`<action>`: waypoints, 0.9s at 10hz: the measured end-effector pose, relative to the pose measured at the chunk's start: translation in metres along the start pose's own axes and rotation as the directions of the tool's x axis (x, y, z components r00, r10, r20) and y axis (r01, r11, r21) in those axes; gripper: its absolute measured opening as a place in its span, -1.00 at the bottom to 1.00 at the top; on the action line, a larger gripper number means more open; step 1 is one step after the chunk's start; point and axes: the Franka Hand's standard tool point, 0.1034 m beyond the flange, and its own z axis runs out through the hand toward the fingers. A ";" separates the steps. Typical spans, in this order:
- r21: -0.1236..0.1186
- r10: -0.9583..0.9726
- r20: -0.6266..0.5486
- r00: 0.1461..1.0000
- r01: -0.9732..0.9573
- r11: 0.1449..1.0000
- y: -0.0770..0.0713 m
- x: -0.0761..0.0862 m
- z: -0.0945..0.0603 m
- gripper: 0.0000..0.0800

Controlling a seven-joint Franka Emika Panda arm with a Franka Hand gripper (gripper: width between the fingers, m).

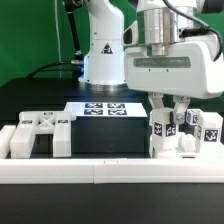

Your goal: Assemble chair

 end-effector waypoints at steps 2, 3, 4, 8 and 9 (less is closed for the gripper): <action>0.001 -0.031 0.001 1.000 0.031 1.000 0.000 0.001 0.000 -0.09; 0.003 -0.095 -0.001 0.995 0.095 0.995 0.000 0.003 -0.001 0.36; 0.004 -0.132 -0.003 0.991 0.132 0.991 0.000 0.004 -0.001 0.36; 0.002 -0.489 -0.006 0.872 0.489 0.872 -0.003 0.002 -0.002 0.62; 0.000 -0.574 -0.007 0.819 0.574 0.819 -0.003 0.003 -0.002 0.62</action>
Offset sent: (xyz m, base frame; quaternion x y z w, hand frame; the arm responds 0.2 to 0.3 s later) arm 0.0032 -0.0071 0.0041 0.0241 0.0058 -0.0810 0.9964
